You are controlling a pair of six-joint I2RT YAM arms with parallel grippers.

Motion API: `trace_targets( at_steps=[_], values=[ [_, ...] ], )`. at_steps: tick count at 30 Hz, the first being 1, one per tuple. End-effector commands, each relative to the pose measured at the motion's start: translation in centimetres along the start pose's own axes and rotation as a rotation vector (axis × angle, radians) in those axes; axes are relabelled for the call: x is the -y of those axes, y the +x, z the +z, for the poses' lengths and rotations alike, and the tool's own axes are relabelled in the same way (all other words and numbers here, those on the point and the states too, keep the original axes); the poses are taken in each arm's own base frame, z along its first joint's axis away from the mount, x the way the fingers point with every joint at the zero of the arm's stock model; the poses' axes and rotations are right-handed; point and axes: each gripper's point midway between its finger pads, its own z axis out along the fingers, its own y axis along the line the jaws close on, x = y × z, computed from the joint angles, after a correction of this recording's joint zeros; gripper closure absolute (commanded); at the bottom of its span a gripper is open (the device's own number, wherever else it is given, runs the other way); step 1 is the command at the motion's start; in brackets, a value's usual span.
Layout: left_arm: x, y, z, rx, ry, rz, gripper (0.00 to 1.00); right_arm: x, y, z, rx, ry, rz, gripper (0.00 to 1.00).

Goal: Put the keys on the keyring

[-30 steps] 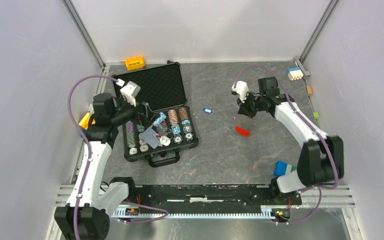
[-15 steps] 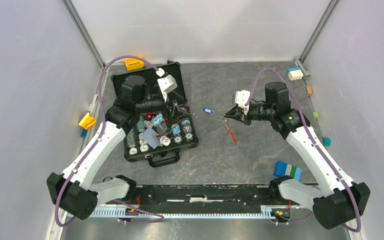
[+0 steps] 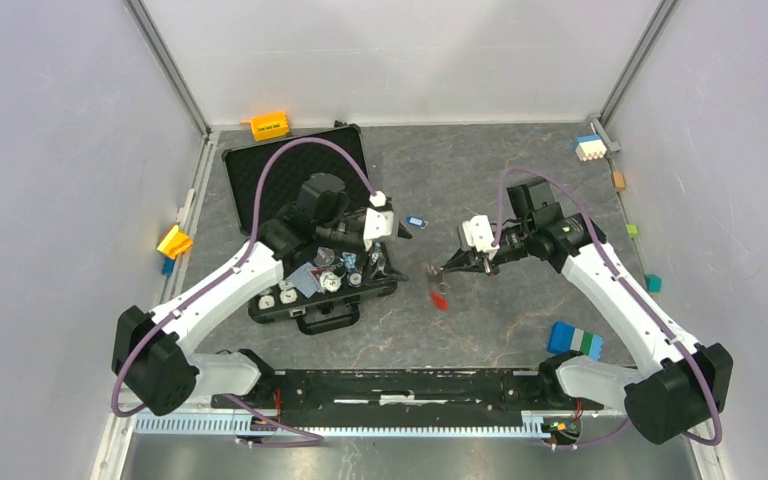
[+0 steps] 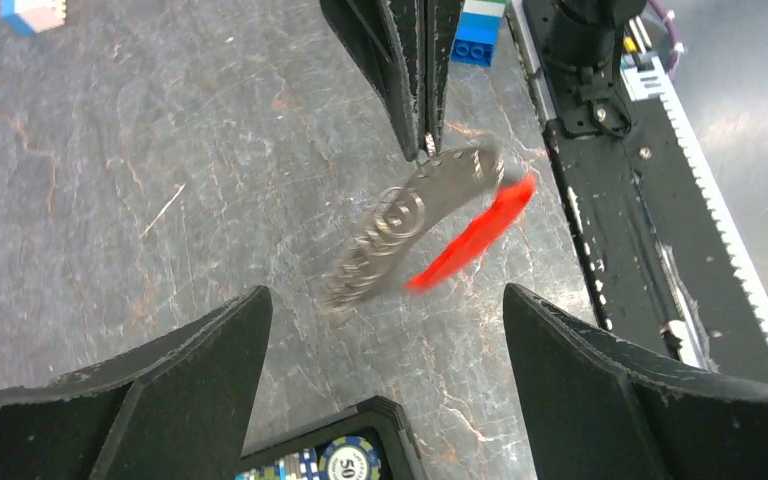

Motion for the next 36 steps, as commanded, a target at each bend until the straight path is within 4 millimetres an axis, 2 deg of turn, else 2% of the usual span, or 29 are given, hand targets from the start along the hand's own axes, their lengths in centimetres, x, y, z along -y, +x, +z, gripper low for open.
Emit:
trace_targets(
  at_steps=[1,7,13,17,24,29,36],
  values=[
    [1.2,1.3,1.2,-0.016,0.104,0.218,0.08,-2.2,-3.1,0.6,0.106,-0.108,-0.119,1.0],
    [3.5,2.5,3.1,-0.003,0.217,0.274,0.05,-3.9,-3.8,1.4,0.156,-0.157,-0.135,1.0],
    [5.6,2.8,4.9,0.034,0.332,0.257,0.06,-4.6,-4.2,1.7,0.178,-0.175,-0.146,1.0],
    [6.5,3.3,5.3,0.052,0.381,0.229,0.11,-4.8,-4.4,1.7,0.186,-0.178,-0.155,1.0],
    [7.3,3.6,6.3,0.064,0.434,0.209,0.27,-5.0,-4.5,1.7,0.19,-0.178,-0.161,1.0],
    [7.7,3.4,7.4,0.069,0.475,0.186,0.26,-5.2,-4.5,1.7,0.193,-0.178,-0.163,1.0],
    [8.0,3.3,7.4,0.077,0.483,0.193,0.18,-5.4,-4.4,1.7,0.195,-0.177,-0.163,1.0]
  ],
)
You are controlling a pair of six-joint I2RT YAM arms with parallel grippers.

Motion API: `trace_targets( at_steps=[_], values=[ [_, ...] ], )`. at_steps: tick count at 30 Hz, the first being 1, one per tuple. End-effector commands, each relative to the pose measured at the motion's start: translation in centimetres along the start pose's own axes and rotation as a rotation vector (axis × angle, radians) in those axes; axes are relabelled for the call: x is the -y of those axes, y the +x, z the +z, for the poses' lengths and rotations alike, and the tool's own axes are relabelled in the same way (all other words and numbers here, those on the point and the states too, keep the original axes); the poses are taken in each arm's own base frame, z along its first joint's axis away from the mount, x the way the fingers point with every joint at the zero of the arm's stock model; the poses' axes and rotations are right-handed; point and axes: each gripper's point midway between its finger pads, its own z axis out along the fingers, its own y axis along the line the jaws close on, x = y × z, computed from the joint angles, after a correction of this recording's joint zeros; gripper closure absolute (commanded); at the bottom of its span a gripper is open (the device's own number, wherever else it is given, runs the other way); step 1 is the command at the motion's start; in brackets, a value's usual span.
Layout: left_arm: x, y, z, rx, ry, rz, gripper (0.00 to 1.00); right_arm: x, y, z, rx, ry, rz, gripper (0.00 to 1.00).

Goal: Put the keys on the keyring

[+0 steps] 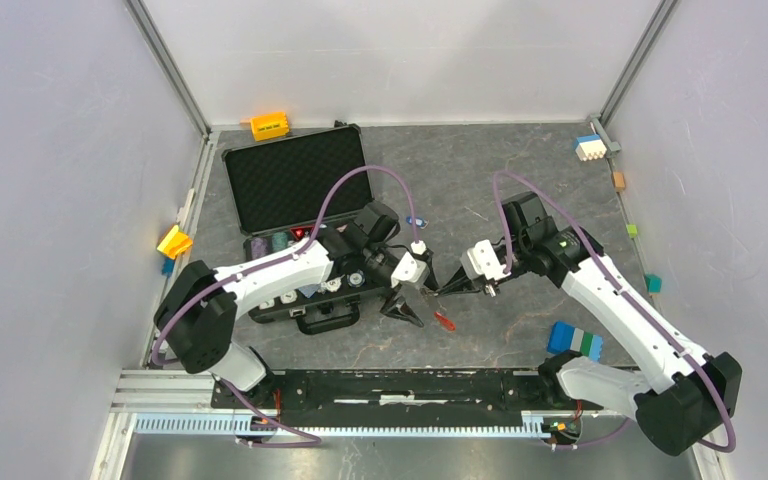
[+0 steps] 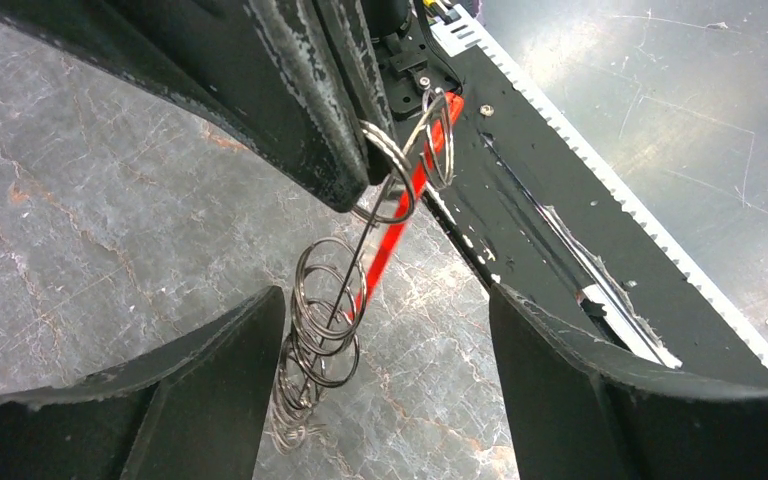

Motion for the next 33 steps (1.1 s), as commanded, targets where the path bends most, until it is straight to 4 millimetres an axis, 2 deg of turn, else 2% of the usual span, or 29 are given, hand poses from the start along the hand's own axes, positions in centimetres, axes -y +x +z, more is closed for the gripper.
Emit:
trace_targets(
  at_steps=[1,6,8,12,14,21,25,30,31,33],
  values=[
    [-0.3,-2.2,-0.1,0.045,0.013,0.112,0.18,0.0,-1.4,0.0,0.046,0.0,-0.062,1.0],
    [-0.1,-2.6,-0.2,0.053,0.014,0.134,0.18,0.0,-1.3,0.1,0.047,0.002,-0.061,1.0],
    [-0.2,-2.7,0.0,0.063,0.027,0.123,0.22,0.1,-1.3,0.1,0.049,0.003,-0.059,1.0],
    [-0.5,-3.0,0.4,0.081,0.048,0.091,0.44,0.2,-1.4,0.1,0.048,0.003,-0.055,1.0],
    [-0.6,-3.2,0.5,0.088,0.055,0.083,0.51,0.2,-1.4,0.0,0.044,0.007,-0.055,1.0],
    [0.0,-3.3,0.5,0.104,0.072,0.069,0.57,0.2,-1.0,0.0,0.022,0.018,-0.058,1.0],
    [0.2,-3.0,0.4,0.091,0.061,0.066,0.7,0.6,-0.7,-0.2,-0.006,0.038,-0.063,1.0],
    [0.1,-2.7,-0.1,0.052,0.019,0.058,0.91,1.7,-0.7,-0.6,-0.043,0.088,-0.064,0.99],
    [0.0,-2.7,-0.2,0.041,0.006,0.054,0.96,2.1,-0.6,-0.8,-0.057,0.11,-0.05,0.94],
    [0.0,-2.5,-0.6,0.017,-0.023,0.049,0.98,3.4,-0.6,-1.2,-0.088,0.172,-0.04,0.78]
  ],
)
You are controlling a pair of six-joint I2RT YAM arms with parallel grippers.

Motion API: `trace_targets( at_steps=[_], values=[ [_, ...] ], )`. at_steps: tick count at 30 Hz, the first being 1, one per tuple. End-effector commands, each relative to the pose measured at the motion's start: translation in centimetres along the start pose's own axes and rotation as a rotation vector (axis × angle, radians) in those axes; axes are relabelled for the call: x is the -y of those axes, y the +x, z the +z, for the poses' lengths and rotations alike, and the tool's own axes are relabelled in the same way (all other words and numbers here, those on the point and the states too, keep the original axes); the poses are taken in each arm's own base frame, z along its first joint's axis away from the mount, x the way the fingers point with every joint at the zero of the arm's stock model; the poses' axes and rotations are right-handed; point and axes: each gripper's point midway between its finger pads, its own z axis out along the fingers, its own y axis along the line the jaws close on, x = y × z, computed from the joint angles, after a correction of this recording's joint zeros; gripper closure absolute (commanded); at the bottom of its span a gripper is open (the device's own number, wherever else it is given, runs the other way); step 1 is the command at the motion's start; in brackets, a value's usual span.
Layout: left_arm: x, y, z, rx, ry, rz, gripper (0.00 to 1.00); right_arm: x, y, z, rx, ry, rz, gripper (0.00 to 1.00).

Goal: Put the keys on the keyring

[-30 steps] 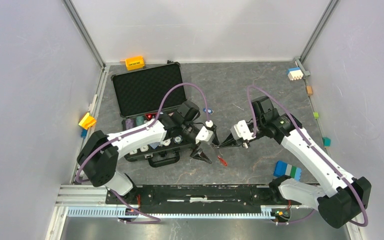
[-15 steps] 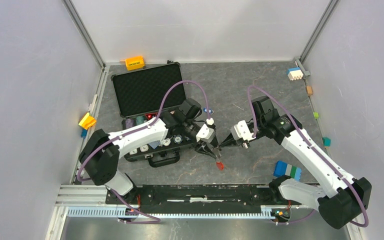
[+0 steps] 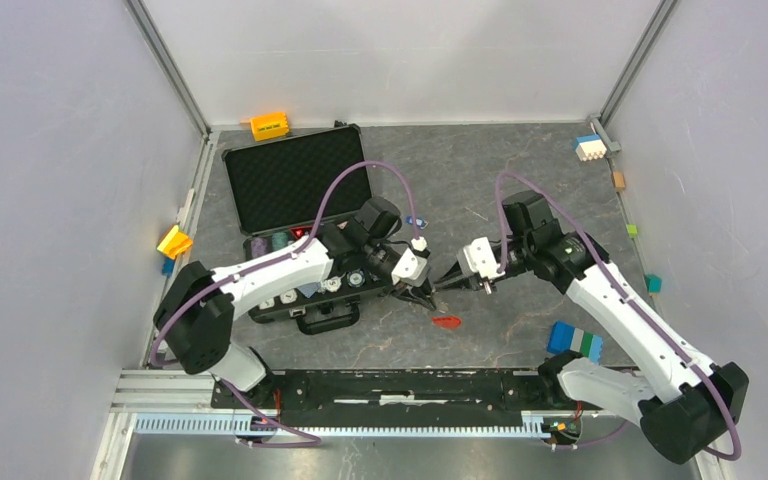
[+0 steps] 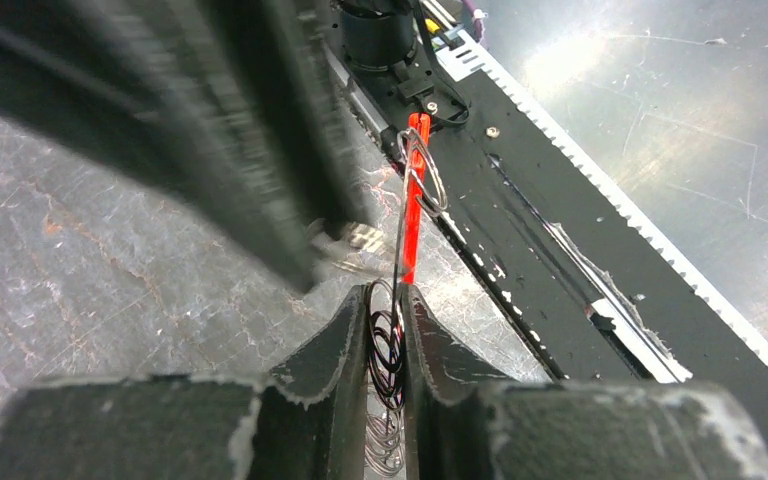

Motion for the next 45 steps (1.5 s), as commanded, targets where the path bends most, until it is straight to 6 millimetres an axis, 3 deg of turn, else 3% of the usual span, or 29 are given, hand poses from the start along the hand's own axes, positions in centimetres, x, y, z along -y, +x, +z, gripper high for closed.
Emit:
trace_targets(
  at_steps=[1,4,7,10,14,22,27,33,35,38,39,43,45],
  values=[
    [0.4,-0.7,-0.9,-0.037,-0.056,0.021,0.98,3.6,-0.6,-1.2,-0.064,0.169,-0.027,0.72],
    [-0.4,-0.6,-1.7,-0.07,-0.146,0.031,0.98,5.6,-0.7,-2.6,-0.132,0.29,-0.034,0.43],
    [-2.4,-1.0,-3.0,-0.075,-0.313,0.011,0.98,6.7,-1.0,-4.0,-0.187,0.386,-0.054,0.32],
    [-4.9,-1.6,-4.8,-0.063,-0.532,-0.079,0.98,6.4,-1.3,-4.8,-0.205,0.421,-0.067,0.29],
    [-6.8,-1.7,-6.9,-0.061,-0.723,-0.192,0.98,5.2,-0.4,-4.1,-0.191,0.389,-0.032,0.27],
    [-6.2,-2.4,-7.3,0.015,-0.774,-0.27,0.98,4.9,2.3,-2.4,-0.192,0.303,0.045,0.27],
    [-5.2,-2.6,-7.1,0.037,-0.749,-0.25,0.98,5.0,4.0,-1.8,-0.213,0.276,0.081,0.36],
    [-4.8,-2.8,-7.1,0.056,-0.743,-0.23,0.98,4.6,4.9,-0.6,-0.176,0.222,0.125,0.56],
    [-4.7,-3.0,-7.0,0.067,-0.737,-0.225,0.98,4.4,5.3,-0.2,-0.166,0.206,0.139,0.67],
    [-4.1,-3.2,-6.9,0.071,-0.713,-0.191,0.97,4.1,5.9,0.0,-0.169,0.19,0.139,0.93],
    [-3.8,-3.2,-6.9,0.06,-0.702,-0.159,0.91,4.0,5.9,0.0,-0.172,0.187,0.131,1.0],
    [-1.7,-2.3,-7.4,-0.082,-0.612,0.059,0.34,3.1,5.9,-0.1,-0.176,0.145,0.077,1.0],
    [-1.3,-1.6,-8.4,-0.167,-0.63,0.139,0.21,2.2,5.7,0.1,-0.168,0.093,0.064,1.0]
  ],
)
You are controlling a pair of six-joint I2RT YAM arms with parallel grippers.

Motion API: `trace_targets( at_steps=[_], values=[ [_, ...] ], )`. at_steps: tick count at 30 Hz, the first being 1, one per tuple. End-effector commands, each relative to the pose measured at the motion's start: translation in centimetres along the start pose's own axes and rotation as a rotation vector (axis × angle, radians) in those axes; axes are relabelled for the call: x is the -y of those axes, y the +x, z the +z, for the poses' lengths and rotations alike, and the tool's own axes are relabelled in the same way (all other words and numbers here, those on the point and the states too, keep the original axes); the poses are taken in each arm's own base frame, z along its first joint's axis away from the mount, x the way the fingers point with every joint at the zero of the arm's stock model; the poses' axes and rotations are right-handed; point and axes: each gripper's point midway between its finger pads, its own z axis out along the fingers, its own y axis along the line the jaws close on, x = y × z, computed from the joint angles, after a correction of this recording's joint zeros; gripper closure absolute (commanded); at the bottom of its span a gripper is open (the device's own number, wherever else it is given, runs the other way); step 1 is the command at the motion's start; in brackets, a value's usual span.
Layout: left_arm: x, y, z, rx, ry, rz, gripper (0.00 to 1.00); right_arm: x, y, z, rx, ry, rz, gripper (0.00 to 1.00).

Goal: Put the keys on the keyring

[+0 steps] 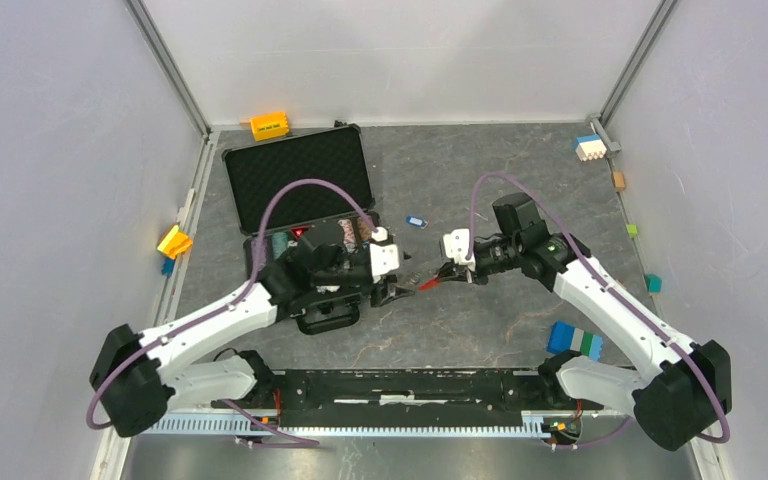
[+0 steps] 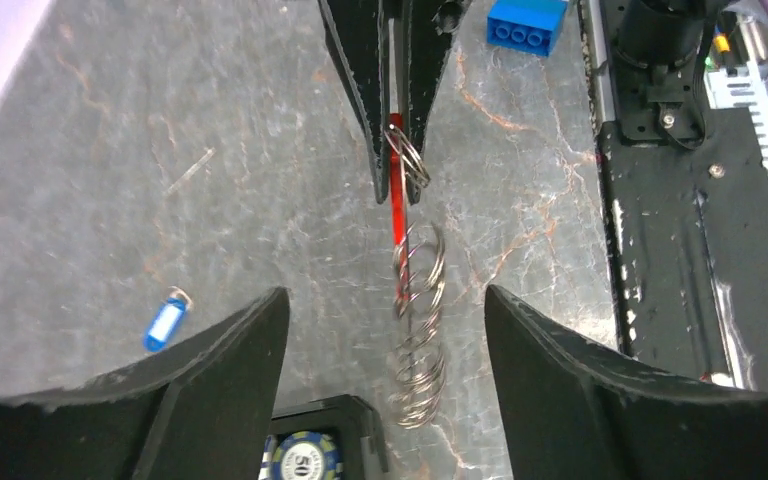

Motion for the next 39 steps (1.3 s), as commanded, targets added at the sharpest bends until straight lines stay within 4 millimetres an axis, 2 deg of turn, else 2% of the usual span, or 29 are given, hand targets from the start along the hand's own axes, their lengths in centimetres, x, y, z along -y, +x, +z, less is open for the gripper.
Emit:
trace_targets(
  at_steps=[1,4,7,11,20,23,26,29,39],
  values=[
    [-0.3,-0.8,-2.6,-0.03,-0.006,0.329,0.17,-1.9,-0.7,-0.2,0.039,-0.102,-0.083,1.0],
    [-0.8,-0.6,-3.6,-0.067,-0.024,0.456,0.15,-3.2,-0.5,0.0,0.051,-0.19,-0.079,1.0],
    [0.1,-0.5,-3.4,-0.069,0.052,0.53,0.16,-4.0,-0.5,0.2,0.071,-0.257,-0.076,1.0],
    [2.3,0.5,-2.4,-0.061,0.222,0.508,0.21,-4.3,-0.7,0.2,0.087,-0.296,-0.065,1.0],
    [5.1,-1.6,-1.6,0.056,0.38,0.366,0.35,-3.5,0.1,0.6,0.063,-0.235,-0.055,1.0],
    [5.7,-1.9,-1.8,0.066,0.411,0.331,0.36,-2.6,0.4,0.7,0.043,-0.185,-0.048,1.0],
    [5.4,-2.9,-1.5,0.093,0.379,0.273,0.37,-1.8,0.6,0.8,0.031,-0.121,-0.037,1.0],
    [4.6,-3.6,-0.7,0.122,0.327,0.19,0.48,-1.4,0.4,0.8,0.044,-0.086,-0.036,1.0],
    [3.4,-1.7,1.3,0.067,0.311,0.124,0.64,-1.8,0.3,0.7,0.049,-0.091,-0.039,1.0]
  ],
)
